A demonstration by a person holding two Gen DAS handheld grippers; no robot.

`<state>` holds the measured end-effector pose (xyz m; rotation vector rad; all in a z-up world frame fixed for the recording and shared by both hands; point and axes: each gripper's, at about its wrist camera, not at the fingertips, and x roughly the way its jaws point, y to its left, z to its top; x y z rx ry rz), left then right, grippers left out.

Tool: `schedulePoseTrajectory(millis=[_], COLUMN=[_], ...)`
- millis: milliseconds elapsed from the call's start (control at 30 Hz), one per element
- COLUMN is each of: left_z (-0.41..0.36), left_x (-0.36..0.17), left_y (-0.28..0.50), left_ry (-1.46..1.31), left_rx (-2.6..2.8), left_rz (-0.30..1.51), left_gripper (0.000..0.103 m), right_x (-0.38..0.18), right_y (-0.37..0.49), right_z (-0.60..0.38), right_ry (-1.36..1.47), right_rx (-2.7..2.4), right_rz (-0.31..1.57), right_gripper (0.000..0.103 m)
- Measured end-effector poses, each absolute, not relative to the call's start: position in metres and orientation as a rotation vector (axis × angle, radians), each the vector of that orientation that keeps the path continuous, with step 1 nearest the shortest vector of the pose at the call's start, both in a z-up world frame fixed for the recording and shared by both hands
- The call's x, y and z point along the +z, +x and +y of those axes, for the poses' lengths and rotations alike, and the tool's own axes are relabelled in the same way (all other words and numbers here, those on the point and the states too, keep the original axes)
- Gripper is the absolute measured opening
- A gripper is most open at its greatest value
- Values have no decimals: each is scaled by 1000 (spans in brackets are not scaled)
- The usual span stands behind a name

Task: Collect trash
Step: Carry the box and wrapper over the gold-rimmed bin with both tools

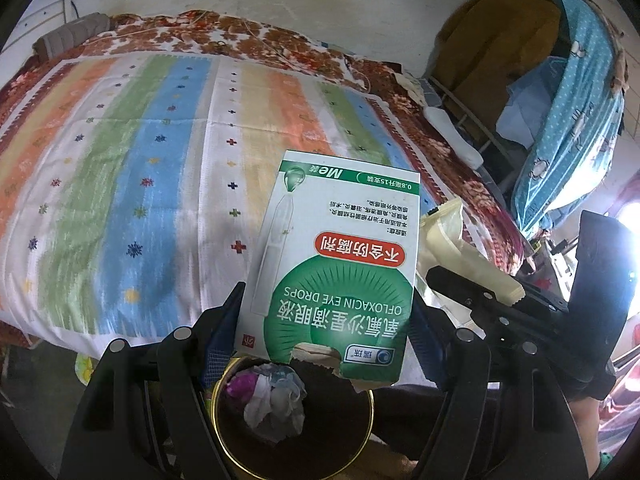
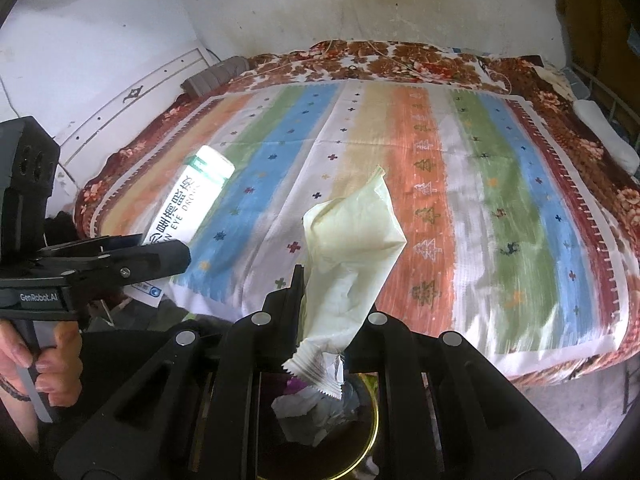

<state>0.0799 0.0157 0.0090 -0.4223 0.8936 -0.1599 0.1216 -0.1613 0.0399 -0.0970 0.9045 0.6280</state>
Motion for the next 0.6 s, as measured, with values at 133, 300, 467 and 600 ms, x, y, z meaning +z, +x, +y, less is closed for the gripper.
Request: schedulePoseTrajectory(millis=[133, 300, 467, 600], left_z=[10, 5, 0, 0], left_x=[5, -3, -12, -18], left_y=[70, 58, 47, 40], left_ry=[-424, -423, -423, -437], left_rx=[-173, -177, -186, -181], left_rz=[900, 912, 930, 944], left_gripper=[74, 74, 74, 74], right_x=[36, 29, 21, 11], right_y=[108, 94, 80, 72], right_z=[-164, -170, -174, -176], right_ry=[-106, -100, -103, -110], right_rx=[637, 645, 648, 643], right_rz=[910, 931, 952, 983], right_gripper=[13, 13, 13, 13])
